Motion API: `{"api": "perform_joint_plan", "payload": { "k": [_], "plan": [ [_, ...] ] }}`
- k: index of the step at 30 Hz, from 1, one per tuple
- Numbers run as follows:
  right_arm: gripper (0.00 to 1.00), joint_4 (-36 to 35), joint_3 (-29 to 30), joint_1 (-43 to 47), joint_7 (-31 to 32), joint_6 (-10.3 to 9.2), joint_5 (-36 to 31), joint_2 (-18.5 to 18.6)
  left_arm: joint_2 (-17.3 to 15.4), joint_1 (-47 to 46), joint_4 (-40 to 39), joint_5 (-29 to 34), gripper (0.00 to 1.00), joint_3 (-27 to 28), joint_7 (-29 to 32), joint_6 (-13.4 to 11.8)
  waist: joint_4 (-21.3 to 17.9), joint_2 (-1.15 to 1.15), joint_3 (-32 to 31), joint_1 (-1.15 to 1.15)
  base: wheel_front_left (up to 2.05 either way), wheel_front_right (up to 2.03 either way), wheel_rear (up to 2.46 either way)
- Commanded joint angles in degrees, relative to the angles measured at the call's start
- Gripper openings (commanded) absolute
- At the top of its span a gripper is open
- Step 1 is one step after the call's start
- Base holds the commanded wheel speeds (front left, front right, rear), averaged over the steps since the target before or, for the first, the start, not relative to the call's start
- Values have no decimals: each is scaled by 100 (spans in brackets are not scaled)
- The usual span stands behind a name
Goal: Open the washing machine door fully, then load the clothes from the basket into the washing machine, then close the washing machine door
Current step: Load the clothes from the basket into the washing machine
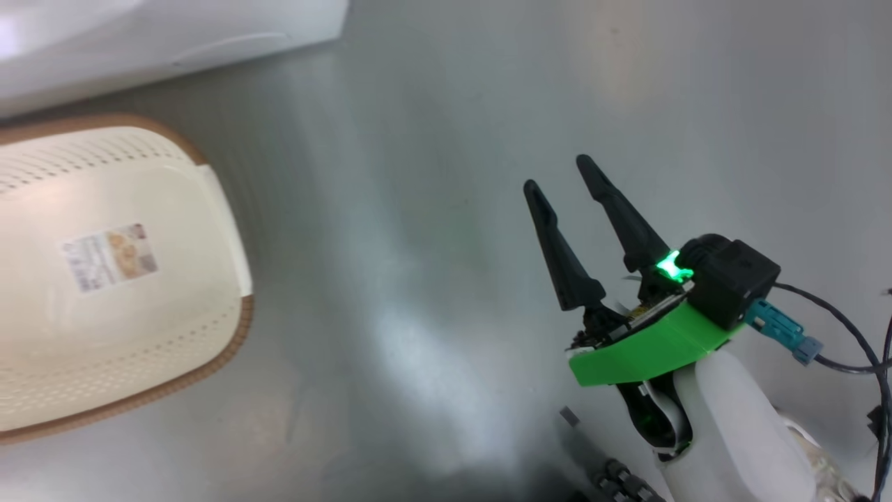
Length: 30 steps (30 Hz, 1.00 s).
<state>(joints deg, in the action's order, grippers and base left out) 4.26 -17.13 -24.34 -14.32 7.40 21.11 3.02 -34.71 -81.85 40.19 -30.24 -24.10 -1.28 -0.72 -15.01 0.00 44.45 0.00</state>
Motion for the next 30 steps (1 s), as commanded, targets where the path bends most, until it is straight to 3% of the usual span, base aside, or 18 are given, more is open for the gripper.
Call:
{"api": "perform_joint_plan", "payload": {
  "k": [1,3,5,7,15,25,30],
  "plan": [
    [100,-93,-37,327,-68,9,-74,-14,-232,425,-352,-118,100,198,-153,-142,257,0,-294,0,0,0,0],
    [100,-62,61,415,-68,9,-161,-14,-209,1329,-955,-281,100,363,-505,-473,393,0,-501,0,0,0,0],
    [100,-49,95,446,-68,9,-196,-14,-200,1629,-1167,-324,100,412,-606,-590,441,0,-567,0,0,0,0],
    [100,-13,196,543,-68,9,-296,-14,-156,2511,-1853,-410,100,515,-832,-964,589,0,-768,0,0,0,0],
    [100,83,397,753,-68,9,-569,-14,-102,4521,-3533,-361,100,631,-1111,-1926,882,0,-1274,0,0,0,0],
    [100,120,545,1000,29,9,-766,-14,187,6273,-4507,-327,100,614,-1278,-2592,1095,0,-1911,0,0,0,0],
    [100,45,661,1190,176,9,-872,-14,389,6984,-4739,-299,100,551,-1329,-2741,1236,0,-2289,0,0,0,0]
  ]
}}
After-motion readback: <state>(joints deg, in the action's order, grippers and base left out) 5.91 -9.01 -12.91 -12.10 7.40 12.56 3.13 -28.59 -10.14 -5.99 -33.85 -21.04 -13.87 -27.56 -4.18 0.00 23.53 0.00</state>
